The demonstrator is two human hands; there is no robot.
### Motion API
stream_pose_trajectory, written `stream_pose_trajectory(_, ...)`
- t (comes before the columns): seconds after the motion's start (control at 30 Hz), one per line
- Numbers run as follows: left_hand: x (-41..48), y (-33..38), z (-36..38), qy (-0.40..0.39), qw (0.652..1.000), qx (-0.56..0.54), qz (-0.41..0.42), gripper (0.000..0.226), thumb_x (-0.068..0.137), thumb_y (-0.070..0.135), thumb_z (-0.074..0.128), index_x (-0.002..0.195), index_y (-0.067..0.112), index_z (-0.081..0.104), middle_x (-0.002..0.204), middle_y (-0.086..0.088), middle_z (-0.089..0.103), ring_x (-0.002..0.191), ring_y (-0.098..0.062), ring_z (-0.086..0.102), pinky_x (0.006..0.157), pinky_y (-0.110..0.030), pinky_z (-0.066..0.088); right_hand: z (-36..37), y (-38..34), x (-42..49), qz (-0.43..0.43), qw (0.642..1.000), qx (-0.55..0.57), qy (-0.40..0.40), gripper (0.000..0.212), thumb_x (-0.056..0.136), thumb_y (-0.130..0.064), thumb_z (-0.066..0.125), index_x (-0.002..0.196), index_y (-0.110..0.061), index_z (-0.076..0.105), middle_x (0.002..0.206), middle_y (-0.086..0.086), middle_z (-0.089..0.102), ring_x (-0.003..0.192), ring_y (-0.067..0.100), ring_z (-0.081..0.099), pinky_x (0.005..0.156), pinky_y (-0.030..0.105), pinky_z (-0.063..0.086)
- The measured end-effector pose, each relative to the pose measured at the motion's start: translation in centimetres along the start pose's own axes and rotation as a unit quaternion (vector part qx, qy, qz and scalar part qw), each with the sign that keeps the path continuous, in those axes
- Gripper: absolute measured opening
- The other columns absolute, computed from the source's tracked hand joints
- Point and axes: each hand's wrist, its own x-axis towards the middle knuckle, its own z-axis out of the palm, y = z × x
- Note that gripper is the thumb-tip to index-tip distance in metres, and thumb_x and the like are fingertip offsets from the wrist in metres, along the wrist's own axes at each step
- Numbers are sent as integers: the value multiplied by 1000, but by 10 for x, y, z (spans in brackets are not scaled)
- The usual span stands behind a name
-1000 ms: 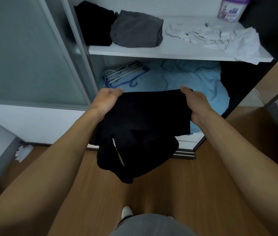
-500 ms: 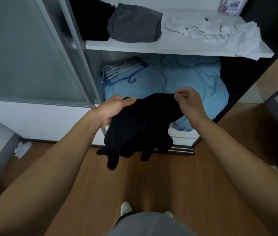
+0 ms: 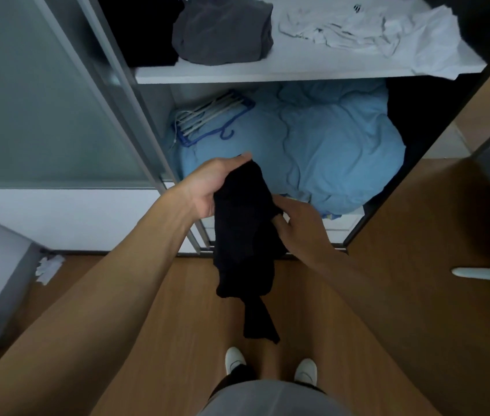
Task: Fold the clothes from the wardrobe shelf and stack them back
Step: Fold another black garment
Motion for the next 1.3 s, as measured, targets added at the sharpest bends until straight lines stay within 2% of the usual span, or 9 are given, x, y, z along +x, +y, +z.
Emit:
stream_pose_trajectory(0.13, 5, -3, -5, 16, 998, 61, -21, 32, 91, 40, 69, 84, 9, 74, 80, -8, 76, 70, -21, 74, 55, -28, 58, -22, 7, -2, -14, 1000, -1, 24, 37, 91, 14, 45, 118, 1, 67, 97, 9, 72, 85, 19, 66, 80, 39, 54)
stream_pose_trajectory(0.27, 21, -24, -16, 86, 979, 186, 9, 32, 91, 37, 70, 98, 6, 74, 97, -14, 76, 85, -26, 75, 76, -33, 61, -45, -7, 8, 42, 992, 117, 13, 48, 93, 13, 43, 87, -30, 65, 75, -31, 64, 71, -11, 58, 70, 5, 41)
stream_pose_trajectory(0.5, 28, -77, -11, 158, 953, 217, 138, 15, 93, 22, 68, 108, 21, 66, 99, 1, 65, 91, -9, 61, 79, -15, 46, -55, -26, 25, 124, 979, 39, -154, 38, 92, -10, 57, 56, -19, 52, 45, -17, 47, 46, -4, 44, 53, 22, 32)
stream_pose_trajectory(0.6, 10, -89, 3, 73, 962, 170, 200, 20, 92, 6, 65, 97, 25, 69, 89, 10, 73, 81, 1, 65, 70, -9, 45, -49, -25, 21, 149, 971, -2, -187, 43, 94, -20, 61, 53, -17, 49, 40, -16, 45, 40, -1, 43, 47, 18, 29)
stream_pose_trajectory(0.73, -4, -110, 21, -20, 959, 165, 232, 41, 89, -16, 57, 121, 10, 59, 110, 3, 67, 100, 2, 64, 86, -15, 47, -43, -30, 17, 138, 965, -60, -215, 38, 93, -27, 65, 57, -17, 60, 43, -10, 48, 40, 2, 45, 47, 20, 31)
stream_pose_trajectory(0.9, -4, -124, 25, -45, 950, 192, 241, 46, 89, -10, 63, 131, 6, 54, 117, 2, 64, 107, 0, 61, 91, -19, 49, -54, -33, 19, 146, 949, -142, -241, 45, 91, -34, 65, 52, -15, 53, 53, -1, 47, 52, 13, 48, 56, 33, 36)
stream_pose_trajectory(1.0, 4, -125, 34, 1, 927, 264, 266, 39, 87, -4, 66, 122, 13, 61, 104, 4, 67, 91, 7, 61, 82, -15, 47, -55, -34, 18, 141, 954, -136, -227, 49, 92, -32, 65, 50, -14, 48, 52, 0, 44, 52, 14, 45, 55, 33, 34)
stream_pose_trajectory(1.13, 18, -133, 26, 61, 911, 326, 243, 35, 84, -10, 58, 75, 24, 60, 70, 14, 59, 64, 9, 56, 62, -8, 39, -59, -37, 19, 123, 965, -125, -194, 48, 91, -34, 64, 49, -17, 48, 49, -3, 44, 49, 11, 43, 56, 34, 34)
stream_pose_trajectory(1.3, 21, -161, -13, 95, 927, 323, 162, 21, 92, -2, 57, 79, 13, 65, 73, 0, 63, 68, -5, 56, 67, -21, 41, -74, -29, 17, 154, 982, -36, -102, 47, 93, -29, 66, 59, 1, 53, 57, 8, 51, 51, 12, 47, 55, 31, 35)
